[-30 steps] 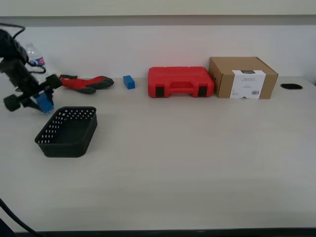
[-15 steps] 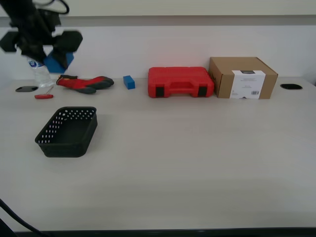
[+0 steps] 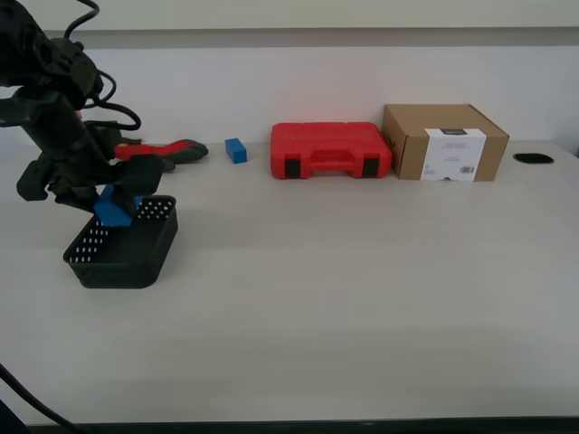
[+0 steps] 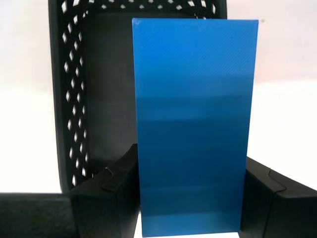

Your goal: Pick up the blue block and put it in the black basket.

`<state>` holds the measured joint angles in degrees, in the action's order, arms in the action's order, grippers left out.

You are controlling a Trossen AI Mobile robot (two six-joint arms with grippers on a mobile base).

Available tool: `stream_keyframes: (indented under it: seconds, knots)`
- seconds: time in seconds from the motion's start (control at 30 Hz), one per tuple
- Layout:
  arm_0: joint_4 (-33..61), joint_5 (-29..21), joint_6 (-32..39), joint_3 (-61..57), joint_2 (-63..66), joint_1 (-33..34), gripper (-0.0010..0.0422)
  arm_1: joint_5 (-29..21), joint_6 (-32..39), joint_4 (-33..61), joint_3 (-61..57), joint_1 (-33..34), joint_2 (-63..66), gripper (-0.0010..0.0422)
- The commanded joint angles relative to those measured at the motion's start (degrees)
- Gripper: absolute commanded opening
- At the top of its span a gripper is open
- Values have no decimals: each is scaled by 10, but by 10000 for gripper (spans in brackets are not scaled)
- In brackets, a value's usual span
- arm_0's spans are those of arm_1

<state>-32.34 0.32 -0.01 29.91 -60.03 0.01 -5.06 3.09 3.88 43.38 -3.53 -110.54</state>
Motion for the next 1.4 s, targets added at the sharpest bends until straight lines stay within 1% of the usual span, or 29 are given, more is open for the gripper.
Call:
stream_keyframes:
  seconds: [0.03, 0.1, 0.2, 0.27, 0.33, 0.37, 0.4, 0.47, 0.5, 0.53, 0.57, 0.6, 0.63, 0.67, 0.77, 0.8, 0.83, 0.9, 0.93, 0.97, 1.03, 1.4]
  knots:
    - [-1, 0, 0, 1, 0, -1, 0, -2, 22, 46, 37, 1, -49, 4]
    - [-2, 0, 0, 1, 0, 0, 0, -1, 23, 67, 60, 2, -75, 20]
    - [-1, 0, 0, 1, 0, -1, 0, -1, 20, 82, 84, 2, -92, 77]
    - [-2, 0, 0, 1, 0, -1, 0, 0, 20, 83, 94, 2, -91, 143]
    - [-1, 0, 0, 1, 0, -1, 0, 2, 17, 86, 102, 2, -91, 221]
    - [-1, 0, 0, 1, 0, 0, 0, 8, 15, 87, 103, 2, -92, 266]
    - [-1, 0, 0, 1, 0, -1, 0, 29, 10, 90, 103, 2, -91, 317]
    - [-1, 0, 0, 1, 0, 0, 0, 50, 7, 102, 103, 2, -91, 376]
    - [-1, 0, 0, 1, 0, -1, 0, 54, 7, 107, 103, 2, -91, 395]
    - [-1, 0, 0, 1, 0, 0, 0, 56, 7, 108, 103, 2, -91, 400]
    - [-1, 0, 0, 1, 0, -1, 0, 55, 7, 108, 103, 2, -91, 395]
    - [-1, 0, 0, 1, 0, -1, 0, 55, 3, 108, 103, 2, -91, 378]
    - [-1, 0, 0, 1, 0, 0, 0, 55, 3, 108, 103, 2, -91, 358]
    - [-1, 0, 0, 1, 0, -1, 0, 52, 3, 110, 103, 3, -91, 323]
    - [-1, 0, 0, 1, 0, -1, 0, 15, -1, 113, 103, 3, -91, 183]
    - [-1, 0, 0, 1, 0, -1, 0, 2, -2, 113, 103, 3, -91, 148]
    - [-1, 0, 0, 1, 0, -1, 0, -15, -2, 113, 103, 3, -91, 98]
    - [-1, 0, 0, 1, 0, -1, 0, -25, -1, 112, 103, 3, -91, 1]
    - [-1, 0, 0, 1, 0, -1, 0, -25, -1, 112, 103, 3, -91, 8]
    - [-1, 0, 0, 1, 0, -1, 0, -25, 2, 113, 103, 3, -91, -5]
    - [-1, 0, 0, 1, 0, -1, 0, -25, 4, 113, 103, 3, -91, 0]
    - [-1, 0, 0, 1, 0, -1, 0, -25, 3, 120, 103, 3, -91, 0]
